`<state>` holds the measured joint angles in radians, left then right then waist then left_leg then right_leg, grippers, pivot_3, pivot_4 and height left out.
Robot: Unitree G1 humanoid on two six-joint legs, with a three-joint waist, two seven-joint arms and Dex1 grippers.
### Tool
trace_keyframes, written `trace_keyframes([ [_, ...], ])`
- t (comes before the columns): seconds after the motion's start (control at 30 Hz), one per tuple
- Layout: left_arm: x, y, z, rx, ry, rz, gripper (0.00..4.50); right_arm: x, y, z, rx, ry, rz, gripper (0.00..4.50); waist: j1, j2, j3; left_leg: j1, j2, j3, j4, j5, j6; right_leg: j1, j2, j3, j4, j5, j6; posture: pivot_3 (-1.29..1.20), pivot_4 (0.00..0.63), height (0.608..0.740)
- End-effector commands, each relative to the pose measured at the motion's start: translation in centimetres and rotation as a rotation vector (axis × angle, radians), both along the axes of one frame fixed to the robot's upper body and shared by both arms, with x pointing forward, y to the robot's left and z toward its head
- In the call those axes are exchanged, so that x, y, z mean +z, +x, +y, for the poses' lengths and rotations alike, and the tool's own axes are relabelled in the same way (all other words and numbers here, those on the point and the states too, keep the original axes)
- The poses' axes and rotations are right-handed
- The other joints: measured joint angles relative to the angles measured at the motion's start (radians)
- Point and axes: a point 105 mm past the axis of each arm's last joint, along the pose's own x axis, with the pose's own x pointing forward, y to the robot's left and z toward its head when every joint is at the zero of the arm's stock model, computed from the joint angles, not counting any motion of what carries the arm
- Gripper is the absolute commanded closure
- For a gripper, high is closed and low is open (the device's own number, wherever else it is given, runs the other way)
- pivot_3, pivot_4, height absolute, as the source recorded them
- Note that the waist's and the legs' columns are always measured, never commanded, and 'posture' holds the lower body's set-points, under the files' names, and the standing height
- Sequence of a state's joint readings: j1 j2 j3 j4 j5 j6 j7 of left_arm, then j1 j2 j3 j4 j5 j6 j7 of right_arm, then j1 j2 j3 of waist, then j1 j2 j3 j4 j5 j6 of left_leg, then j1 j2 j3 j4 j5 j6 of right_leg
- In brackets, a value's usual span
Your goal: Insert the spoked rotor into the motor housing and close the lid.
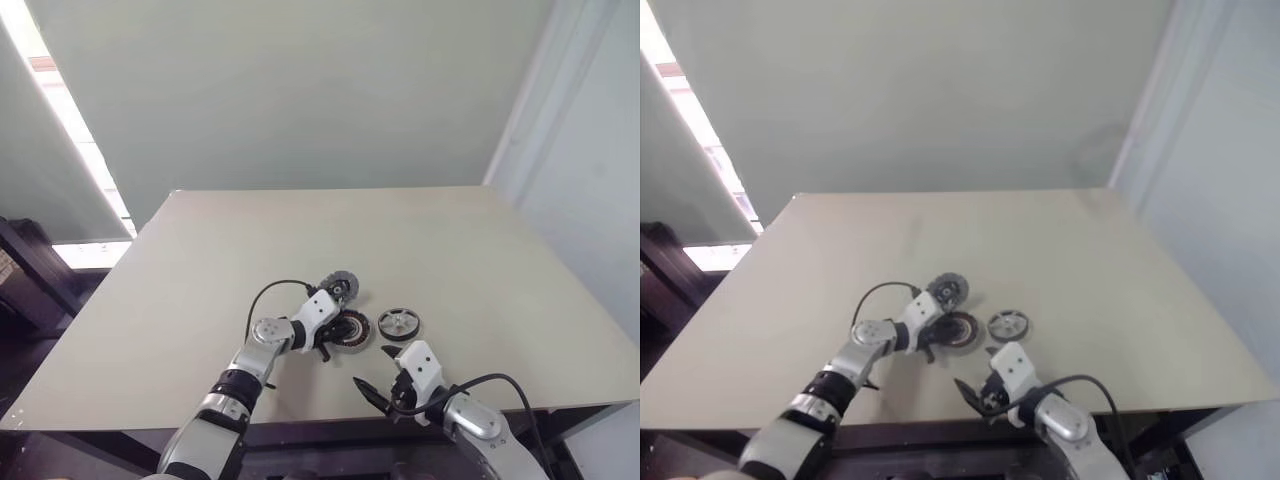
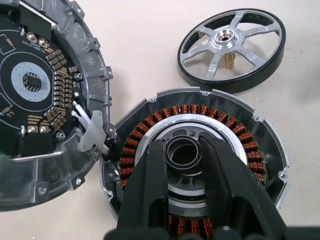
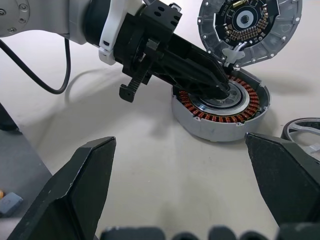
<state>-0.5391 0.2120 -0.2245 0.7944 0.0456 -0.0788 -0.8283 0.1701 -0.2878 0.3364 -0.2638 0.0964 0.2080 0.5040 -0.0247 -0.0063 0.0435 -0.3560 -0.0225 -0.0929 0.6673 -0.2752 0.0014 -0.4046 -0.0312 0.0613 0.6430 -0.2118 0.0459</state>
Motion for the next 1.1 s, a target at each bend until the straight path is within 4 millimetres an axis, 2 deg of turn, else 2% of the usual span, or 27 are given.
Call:
trace_keyframes([
  [0.03,1.03,0.16,-0.43,-0.022,-0.005,-0.041,3.92,1.24,0.44,0.24,0.004,0.021,-0.055,0.00,0.000,0.000,0.000,0.000,0.000,0.000,0.000,0.000,0.000,0.000,0.000,0.000,0.000,0.000,0.000,0.00,0.000,0.740],
  [0.97,0.80,0.02,-0.65,-0.035,0.011,-0.037,3.92,1.18,0.33,0.32,0.004,0.025,-0.053,0.00,0.000,0.000,0.000,0.000,0.000,0.000,0.001,0.000,0.000,0.000,0.000,0.000,0.001,0.000,0.000,0.00,0.000,0.740],
  [1.1,0.68,0.03,-0.47,-0.030,0.018,-0.028,2.62,1.16,0.34,0.34,0.006,0.024,-0.052,0.00,0.000,0.000,0.000,0.001,0.000,0.000,0.001,0.000,0.000,0.001,0.000,0.000,0.001,0.000,0.000,0.00,0.000,0.740],
])
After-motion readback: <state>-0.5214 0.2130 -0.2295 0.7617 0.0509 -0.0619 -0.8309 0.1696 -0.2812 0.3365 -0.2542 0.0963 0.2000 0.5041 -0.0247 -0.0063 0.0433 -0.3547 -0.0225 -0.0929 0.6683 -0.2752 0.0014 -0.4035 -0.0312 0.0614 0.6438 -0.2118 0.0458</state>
